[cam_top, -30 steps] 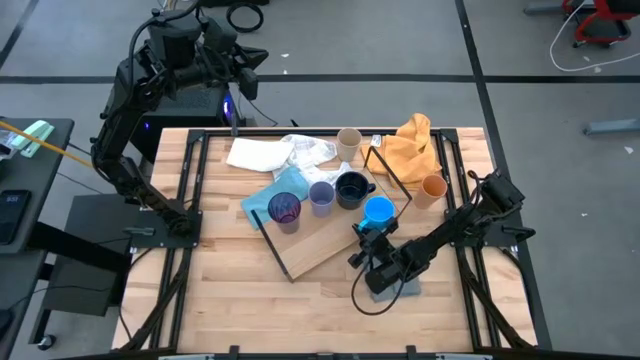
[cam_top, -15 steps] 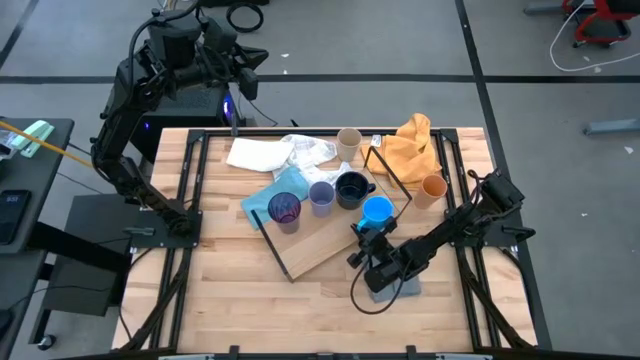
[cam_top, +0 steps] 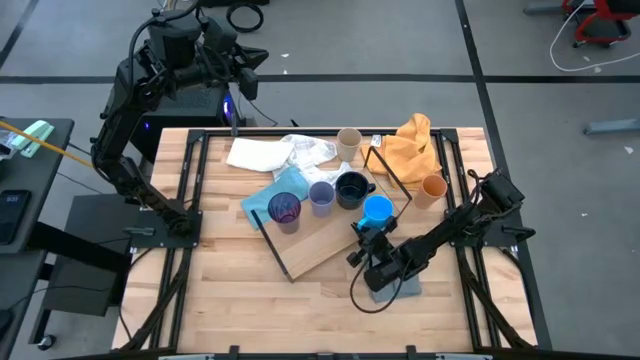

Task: Stack small to large cups/mugs on shelf
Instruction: Put the blue mug on the shelf

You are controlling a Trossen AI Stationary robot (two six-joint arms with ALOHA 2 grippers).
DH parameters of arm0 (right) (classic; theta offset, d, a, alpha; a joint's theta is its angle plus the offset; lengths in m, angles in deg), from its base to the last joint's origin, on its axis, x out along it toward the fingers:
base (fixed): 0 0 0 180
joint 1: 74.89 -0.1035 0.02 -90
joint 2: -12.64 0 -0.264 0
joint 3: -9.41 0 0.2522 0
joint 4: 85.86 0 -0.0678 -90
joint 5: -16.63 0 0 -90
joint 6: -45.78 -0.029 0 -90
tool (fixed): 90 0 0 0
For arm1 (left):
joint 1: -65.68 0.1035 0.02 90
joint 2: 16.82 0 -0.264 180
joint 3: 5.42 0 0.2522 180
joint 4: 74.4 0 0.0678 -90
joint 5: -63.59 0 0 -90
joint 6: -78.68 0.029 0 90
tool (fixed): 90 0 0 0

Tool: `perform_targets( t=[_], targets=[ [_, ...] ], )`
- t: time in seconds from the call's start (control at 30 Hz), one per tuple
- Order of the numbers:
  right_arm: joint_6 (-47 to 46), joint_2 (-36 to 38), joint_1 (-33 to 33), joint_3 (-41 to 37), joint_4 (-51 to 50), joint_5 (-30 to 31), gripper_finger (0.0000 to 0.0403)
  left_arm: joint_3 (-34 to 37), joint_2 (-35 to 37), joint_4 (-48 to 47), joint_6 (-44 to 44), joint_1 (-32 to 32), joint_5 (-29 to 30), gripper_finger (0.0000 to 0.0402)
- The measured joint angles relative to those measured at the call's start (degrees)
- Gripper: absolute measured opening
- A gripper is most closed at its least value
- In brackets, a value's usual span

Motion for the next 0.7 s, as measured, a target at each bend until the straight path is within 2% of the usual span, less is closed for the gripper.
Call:
perform_targets(
  t=[0.37,0.7],
  targets=[
    [-0.4,-4.5,-0.4,0.0,4.7,5.0,0.0007,0.0,0.0,-1.2,1.3,0.0,0.0,0.0029],
    [0.9,-4.6,0.4,0.1,6.2,4.3,0.0007,0.0,0.0,-1.2,1.4,0.0,0.0,0.0032]
  ],
)
